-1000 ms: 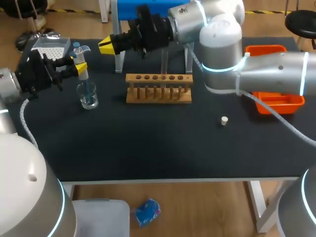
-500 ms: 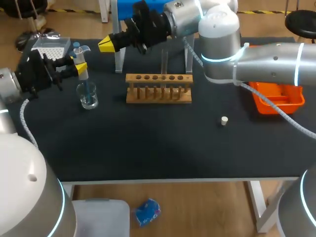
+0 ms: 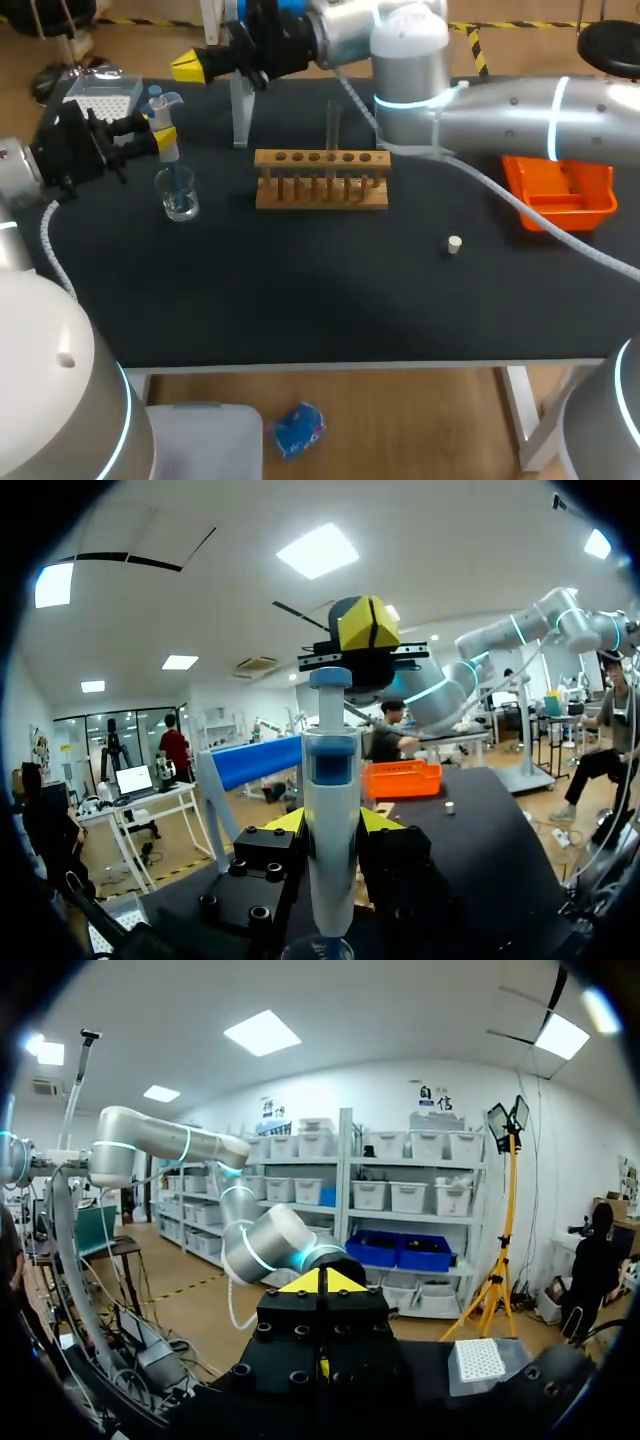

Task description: Invert the test tube, pick up the pipette, mount the tip to pipette, aspirate from beaker and dispense into the tube, eject the tip, return the pipette, and cap with the stopper.

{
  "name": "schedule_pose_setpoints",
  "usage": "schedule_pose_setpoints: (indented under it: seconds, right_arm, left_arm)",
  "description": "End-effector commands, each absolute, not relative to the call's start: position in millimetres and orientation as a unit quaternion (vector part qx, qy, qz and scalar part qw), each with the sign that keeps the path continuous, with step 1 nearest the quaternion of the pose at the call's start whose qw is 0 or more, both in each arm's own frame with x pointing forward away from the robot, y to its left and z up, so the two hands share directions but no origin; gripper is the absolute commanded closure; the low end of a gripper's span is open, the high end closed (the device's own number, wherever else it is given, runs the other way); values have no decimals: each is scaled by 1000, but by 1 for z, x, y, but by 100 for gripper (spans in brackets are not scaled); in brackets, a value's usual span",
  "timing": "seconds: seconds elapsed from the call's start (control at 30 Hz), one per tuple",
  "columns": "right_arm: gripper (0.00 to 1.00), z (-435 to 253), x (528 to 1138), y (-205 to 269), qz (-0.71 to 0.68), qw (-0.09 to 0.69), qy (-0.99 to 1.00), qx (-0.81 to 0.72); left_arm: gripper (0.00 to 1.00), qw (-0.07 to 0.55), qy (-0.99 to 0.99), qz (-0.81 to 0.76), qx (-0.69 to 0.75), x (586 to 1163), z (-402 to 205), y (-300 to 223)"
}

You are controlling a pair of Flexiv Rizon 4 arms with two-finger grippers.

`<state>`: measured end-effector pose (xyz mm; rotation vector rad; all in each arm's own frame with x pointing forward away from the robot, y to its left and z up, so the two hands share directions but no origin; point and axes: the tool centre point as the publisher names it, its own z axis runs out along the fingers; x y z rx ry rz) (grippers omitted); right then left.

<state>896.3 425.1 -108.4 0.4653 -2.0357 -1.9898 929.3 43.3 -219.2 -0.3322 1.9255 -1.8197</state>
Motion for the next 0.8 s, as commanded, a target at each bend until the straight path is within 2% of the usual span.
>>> schedule_pose_setpoints:
  seconds: [0.03, 0.8]
  right_arm:
    - [100, -109, 906, 443, -671, 174, -691, 204]
    - [100, -126, 899, 464, -665, 185, -691, 213]
  left_arm:
    - [100, 235, 701, -663, -121, 929, -219, 43]
    - [100, 235, 701, -663, -121, 929, -219, 43]
